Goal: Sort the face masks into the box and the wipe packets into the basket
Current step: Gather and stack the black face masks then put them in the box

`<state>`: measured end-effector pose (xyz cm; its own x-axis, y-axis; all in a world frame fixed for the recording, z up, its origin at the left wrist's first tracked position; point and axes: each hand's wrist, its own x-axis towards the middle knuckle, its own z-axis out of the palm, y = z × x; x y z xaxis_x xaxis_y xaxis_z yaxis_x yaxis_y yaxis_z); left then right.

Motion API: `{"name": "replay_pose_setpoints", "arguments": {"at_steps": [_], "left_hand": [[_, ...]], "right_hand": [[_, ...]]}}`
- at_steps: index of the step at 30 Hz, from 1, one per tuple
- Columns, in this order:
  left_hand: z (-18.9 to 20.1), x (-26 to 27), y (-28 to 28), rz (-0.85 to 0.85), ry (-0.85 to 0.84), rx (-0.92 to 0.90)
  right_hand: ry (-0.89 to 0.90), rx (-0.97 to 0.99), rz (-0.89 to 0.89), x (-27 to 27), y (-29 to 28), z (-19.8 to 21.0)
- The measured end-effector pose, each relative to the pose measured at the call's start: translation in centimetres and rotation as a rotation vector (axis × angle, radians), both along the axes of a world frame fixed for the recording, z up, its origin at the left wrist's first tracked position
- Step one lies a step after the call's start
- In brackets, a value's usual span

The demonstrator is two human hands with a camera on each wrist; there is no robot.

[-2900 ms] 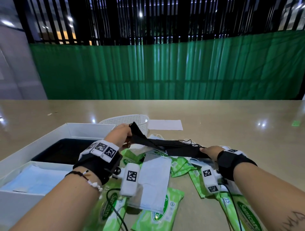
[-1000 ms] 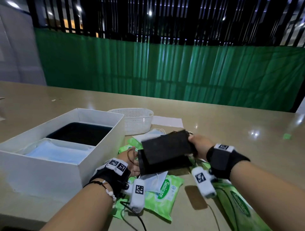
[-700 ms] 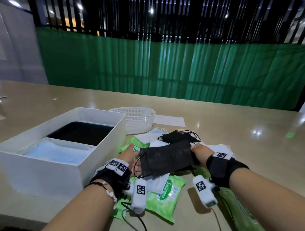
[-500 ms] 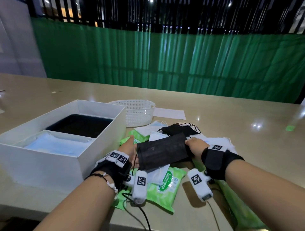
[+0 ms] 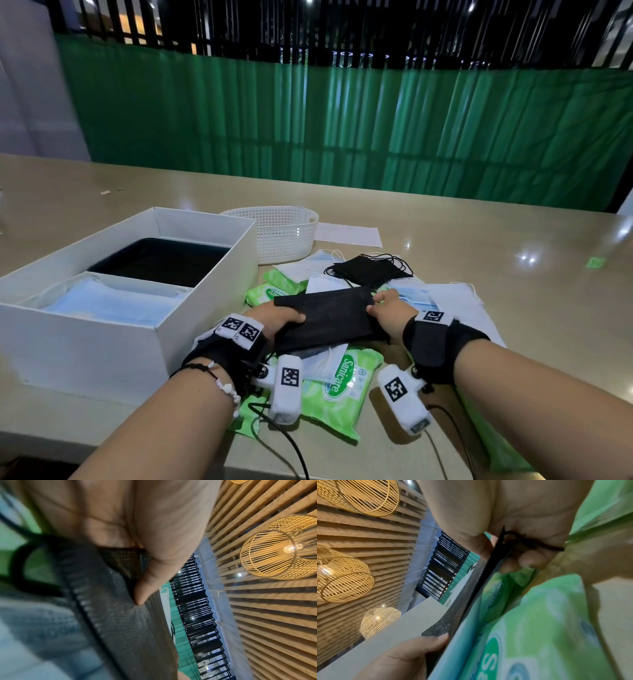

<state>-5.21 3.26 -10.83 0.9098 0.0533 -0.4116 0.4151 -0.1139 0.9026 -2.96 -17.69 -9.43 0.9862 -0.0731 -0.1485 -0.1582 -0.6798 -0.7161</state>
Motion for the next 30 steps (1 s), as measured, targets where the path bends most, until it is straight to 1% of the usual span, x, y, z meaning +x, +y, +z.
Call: {"name": "replay_pose_setpoints", "arguments": {"at_steps": [1,2,3,6,8,11,13,15,17,18,19,20,22,24,28,30], "left_hand": [[0.2,-0.2,0.0,-0.011,-0.028,0.119],[0.4,-0.4,-0.1,-0.013,-0.057,0.196],[0.3,-0.4,0.0,-0.009,-0.071,0.227],[0.2,-0.3,0.2,-0.020,-0.079,0.245],[0.2,0.0,0.4,-0.040,-0.057,0.264],[0.1,0.2,0.7,-0.060,-0.032,0.273],[0.3,0.1,0.6,-0.069,-0.021,0.263],[0.3,0.0,0.6,-0.063,-0.026,0.241],[0.2,0.0,0.6,-0.060,-0.020,0.236],[0.3,-0.2,0.6,-0.060,-0.017,0.229],[0.5,-0.3,0.6,-0.060,-0.011,0.223],[0.4,-0.2,0.6,-0.058,-0.007,0.218],[0.3,-0.1,0.6,-0.067,-0.012,0.212],[0.2,0.0,0.6,-0.075,-0.009,0.205],[0.7,-0.4,0.4,-0.093,0.001,0.187],[0.9,-0.6,0.4,-0.089,0.001,0.181]], "right_hand": [[0.002,-0.030,0.009,0.0,0.1,0.0],[0.003,-0.055,0.024,0.2,0.1,-0.2],[-0.032,-0.073,0.036,0.3,-0.1,0.1],[-0.083,-0.068,0.094,1.0,-0.9,0.8],[-0.139,-0.074,0.070,1.4,-1.7,1.9],[-0.222,-0.184,0.073,2.1,-2.8,3.9],[-0.205,-0.310,0.119,2.9,-3.4,4.8],[-0.143,-0.426,0.170,3.8,-3.8,5.2],[-0.111,-0.501,0.192,4.6,-3.9,5.3],[-0.097,-0.505,0.192,5.0,-3.9,5.3],[-0.072,-0.469,0.181,5.3,-3.8,5.4],[-0.031,-0.379,0.157,5.6,-3.7,5.5],[0.071,-0.135,0.077,6.3,-3.3,5.4],[0.130,0.031,-0.013,7.0,-2.9,5.1],[0.184,0.162,-0.111,8.1,-2.4,3.9],[0.218,0.156,-0.122,8.3,-2.3,3.5]]}}
